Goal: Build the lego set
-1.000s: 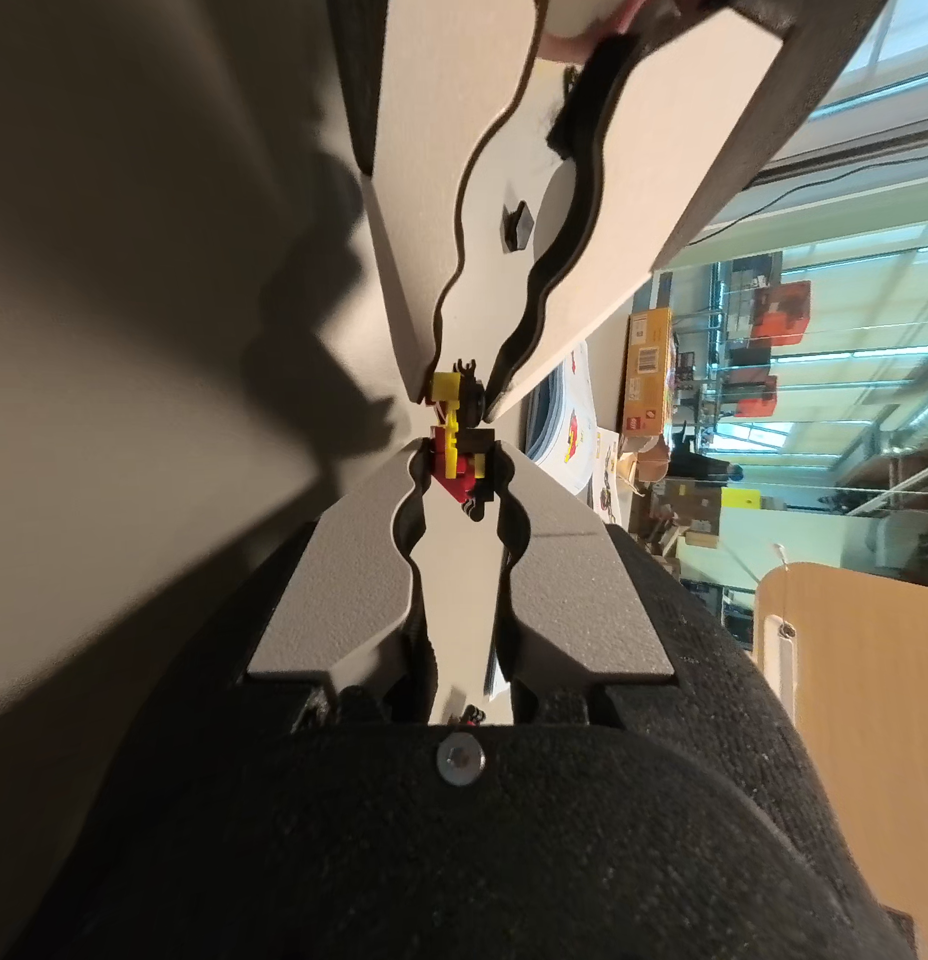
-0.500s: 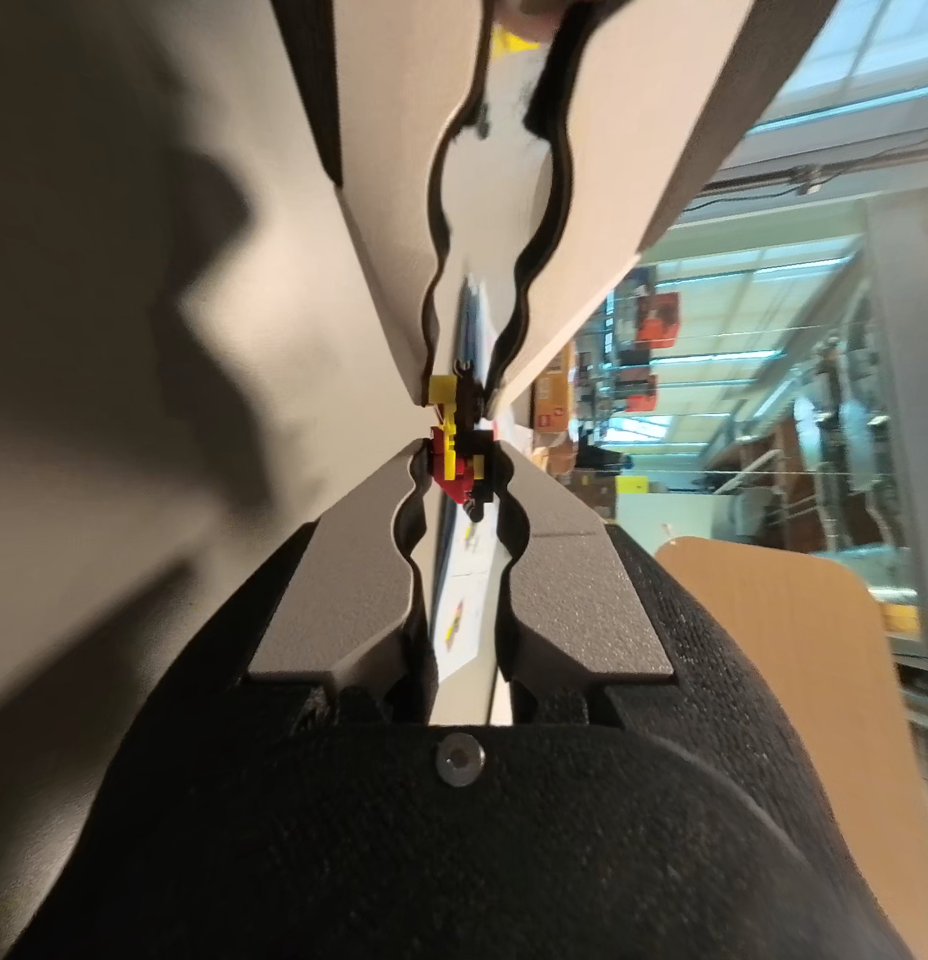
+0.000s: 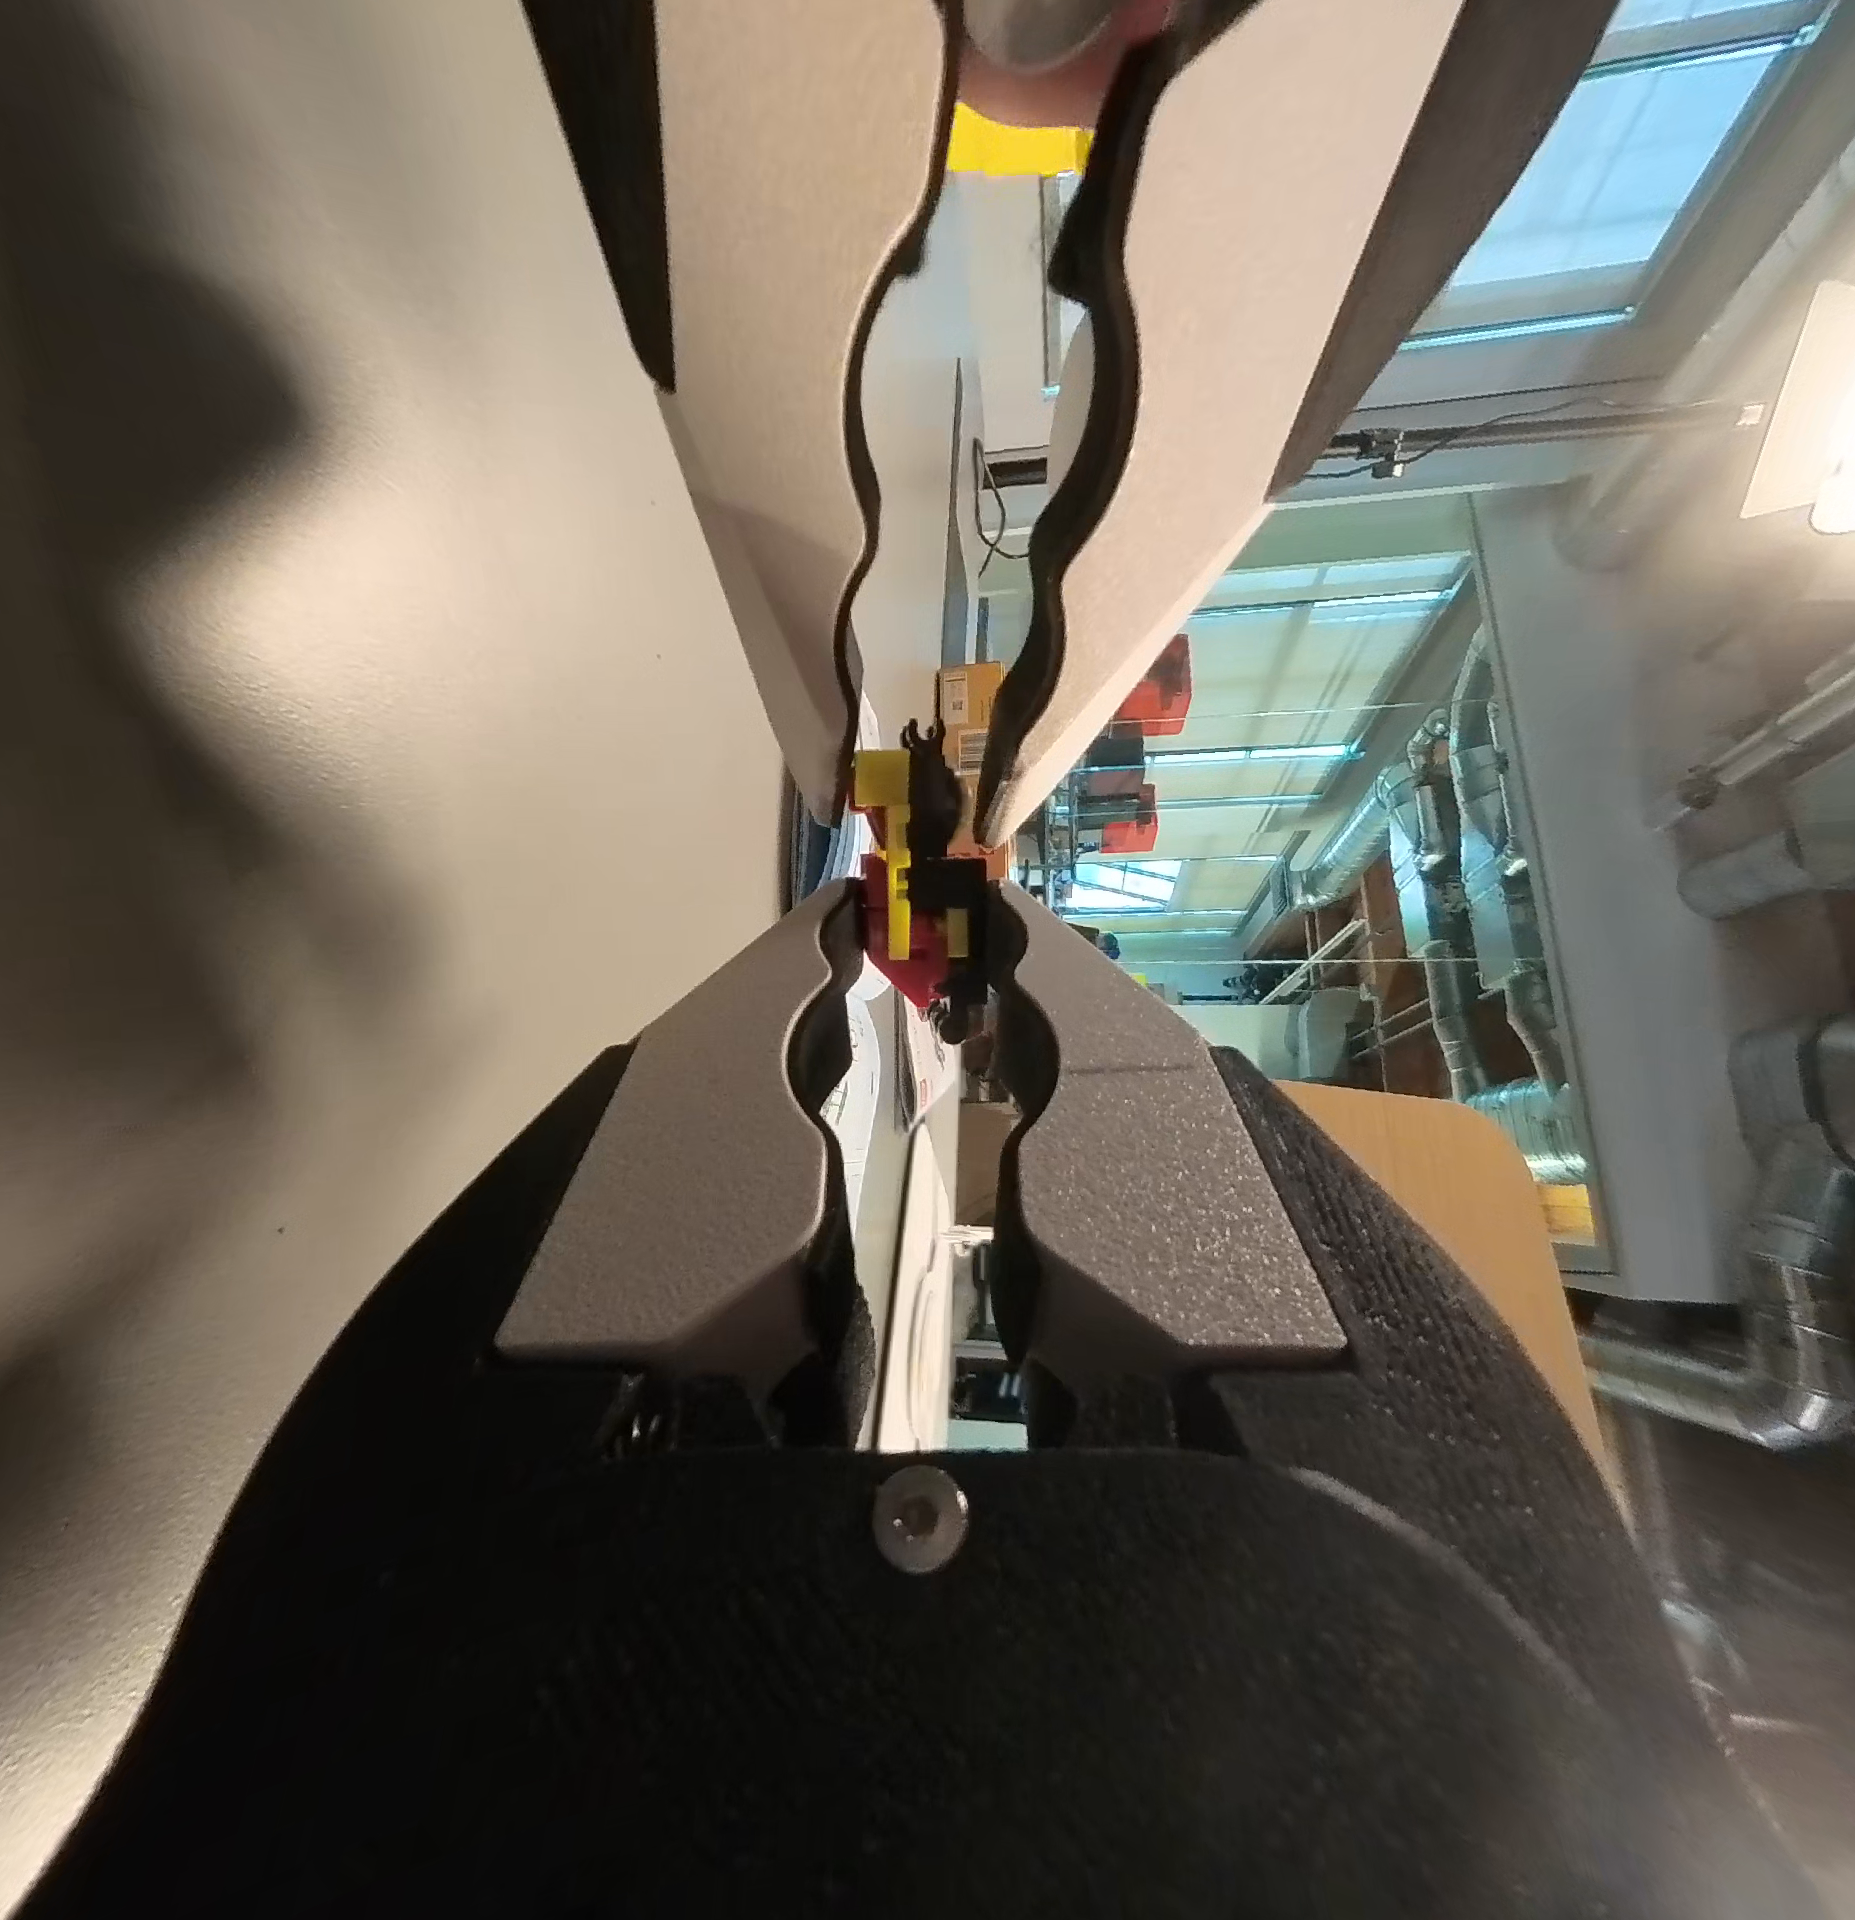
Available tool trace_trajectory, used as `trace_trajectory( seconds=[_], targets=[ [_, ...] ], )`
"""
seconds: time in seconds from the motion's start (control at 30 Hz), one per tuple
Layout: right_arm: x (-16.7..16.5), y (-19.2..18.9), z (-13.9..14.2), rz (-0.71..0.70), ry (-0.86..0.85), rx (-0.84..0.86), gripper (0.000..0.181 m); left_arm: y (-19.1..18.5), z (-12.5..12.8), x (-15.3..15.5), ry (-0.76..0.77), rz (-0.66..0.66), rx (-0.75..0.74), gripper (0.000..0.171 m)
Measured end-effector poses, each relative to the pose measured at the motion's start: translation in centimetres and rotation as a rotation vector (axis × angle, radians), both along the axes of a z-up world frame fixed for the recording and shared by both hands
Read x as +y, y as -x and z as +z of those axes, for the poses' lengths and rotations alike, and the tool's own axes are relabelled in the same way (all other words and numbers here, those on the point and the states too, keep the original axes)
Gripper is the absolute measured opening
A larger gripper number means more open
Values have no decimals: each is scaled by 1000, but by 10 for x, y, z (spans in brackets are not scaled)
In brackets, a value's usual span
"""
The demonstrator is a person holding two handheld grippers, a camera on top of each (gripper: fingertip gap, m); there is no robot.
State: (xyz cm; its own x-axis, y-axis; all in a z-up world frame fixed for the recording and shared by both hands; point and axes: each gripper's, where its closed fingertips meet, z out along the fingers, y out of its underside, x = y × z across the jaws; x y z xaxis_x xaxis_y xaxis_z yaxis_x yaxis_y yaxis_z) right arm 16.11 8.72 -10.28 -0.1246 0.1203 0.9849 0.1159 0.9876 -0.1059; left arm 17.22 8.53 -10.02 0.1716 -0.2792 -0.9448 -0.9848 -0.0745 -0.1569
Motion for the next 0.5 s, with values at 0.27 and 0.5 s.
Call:
trace_trajectory(
  seconds=[0.27, 0.5],
  targets=[
    [-1, -1, -1, 9, 6, 3, 20, 1, 1, -3, 25, -4, -100, 23],
    [35, -2, -19, -37, -102, -17, 20, 27, -5, -5, 155, 76, -560, 30]
  ],
)
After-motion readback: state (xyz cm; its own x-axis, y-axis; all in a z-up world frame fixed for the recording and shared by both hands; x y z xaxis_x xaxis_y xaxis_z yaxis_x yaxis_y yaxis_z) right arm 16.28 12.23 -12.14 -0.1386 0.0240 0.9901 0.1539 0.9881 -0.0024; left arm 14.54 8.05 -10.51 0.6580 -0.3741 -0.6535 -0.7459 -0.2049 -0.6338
